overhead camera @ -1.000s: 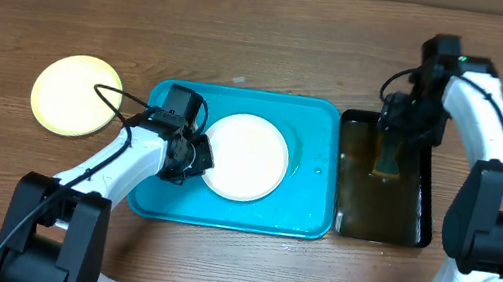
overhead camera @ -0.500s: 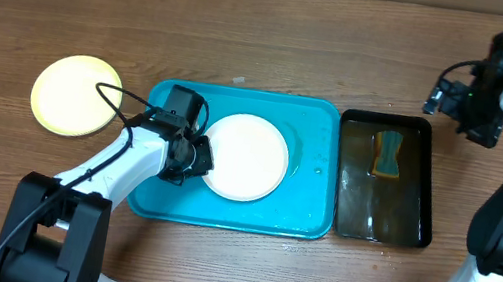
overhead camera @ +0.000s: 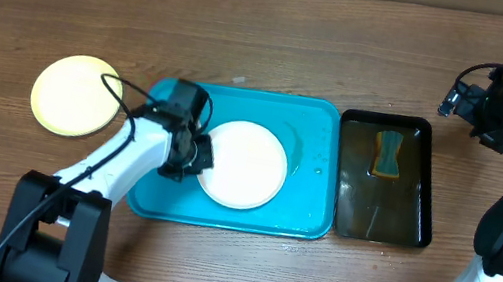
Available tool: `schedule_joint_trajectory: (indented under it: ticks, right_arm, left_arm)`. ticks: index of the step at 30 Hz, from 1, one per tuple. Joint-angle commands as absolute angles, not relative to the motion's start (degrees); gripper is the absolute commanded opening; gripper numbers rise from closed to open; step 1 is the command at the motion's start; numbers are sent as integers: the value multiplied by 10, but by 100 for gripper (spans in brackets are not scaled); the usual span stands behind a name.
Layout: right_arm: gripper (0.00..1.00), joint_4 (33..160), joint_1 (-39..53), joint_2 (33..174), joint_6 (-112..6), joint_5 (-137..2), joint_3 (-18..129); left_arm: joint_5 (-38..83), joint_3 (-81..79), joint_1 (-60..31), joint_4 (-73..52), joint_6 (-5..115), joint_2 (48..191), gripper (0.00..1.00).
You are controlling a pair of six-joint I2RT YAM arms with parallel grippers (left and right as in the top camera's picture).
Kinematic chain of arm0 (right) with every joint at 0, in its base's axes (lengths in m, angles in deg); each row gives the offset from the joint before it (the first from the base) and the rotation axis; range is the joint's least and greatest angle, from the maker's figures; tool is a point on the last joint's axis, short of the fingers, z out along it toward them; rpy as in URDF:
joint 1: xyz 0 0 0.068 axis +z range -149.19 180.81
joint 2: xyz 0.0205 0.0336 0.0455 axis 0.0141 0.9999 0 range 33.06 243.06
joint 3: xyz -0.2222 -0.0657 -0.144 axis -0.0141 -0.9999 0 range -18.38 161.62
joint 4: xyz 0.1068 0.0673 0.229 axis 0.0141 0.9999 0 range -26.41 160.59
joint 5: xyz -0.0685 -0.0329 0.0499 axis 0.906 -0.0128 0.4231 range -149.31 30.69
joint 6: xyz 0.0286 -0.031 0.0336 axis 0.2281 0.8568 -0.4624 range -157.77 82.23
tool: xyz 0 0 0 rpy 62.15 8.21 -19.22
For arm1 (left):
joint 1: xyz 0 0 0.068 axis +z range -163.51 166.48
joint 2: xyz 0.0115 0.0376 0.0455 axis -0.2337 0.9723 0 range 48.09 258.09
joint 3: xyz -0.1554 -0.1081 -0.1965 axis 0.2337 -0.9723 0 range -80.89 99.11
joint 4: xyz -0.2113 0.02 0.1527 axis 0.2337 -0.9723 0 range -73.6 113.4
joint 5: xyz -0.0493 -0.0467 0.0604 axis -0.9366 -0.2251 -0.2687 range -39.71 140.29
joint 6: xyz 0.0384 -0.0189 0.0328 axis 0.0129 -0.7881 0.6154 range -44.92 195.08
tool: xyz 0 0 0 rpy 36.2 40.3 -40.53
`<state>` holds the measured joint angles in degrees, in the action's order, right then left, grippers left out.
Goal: Clean dirty plates on tray and stack at the side
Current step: 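Lift the white plate with the left gripper and tip it over the black tray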
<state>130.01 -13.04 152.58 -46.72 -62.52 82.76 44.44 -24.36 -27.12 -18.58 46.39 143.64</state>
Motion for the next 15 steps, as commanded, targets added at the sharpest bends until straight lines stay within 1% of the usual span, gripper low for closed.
schedule_joint_trajectory:
  ticks: [1, 4, 10, 15]
  right_arm:
    - [100, 1297, -131, 1519, -467, -628, 841]
    - [100, 1297, -131, 1519, -467, -629, 841]
    - [100, 1297, -131, 1519, -467, -629, 841]
    - [100, 1297, -131, 1519, -467, -629, 841]
  left_arm:
    - [478, -172, -260, -214, 511, 1440, 4]
    - [480, -116, -260, -245, 534, 1440, 4]
    - [479, -21, -268, -268, 534, 1440, 4]
    - [487, 24, -312, -256, 534, 1440, 4]
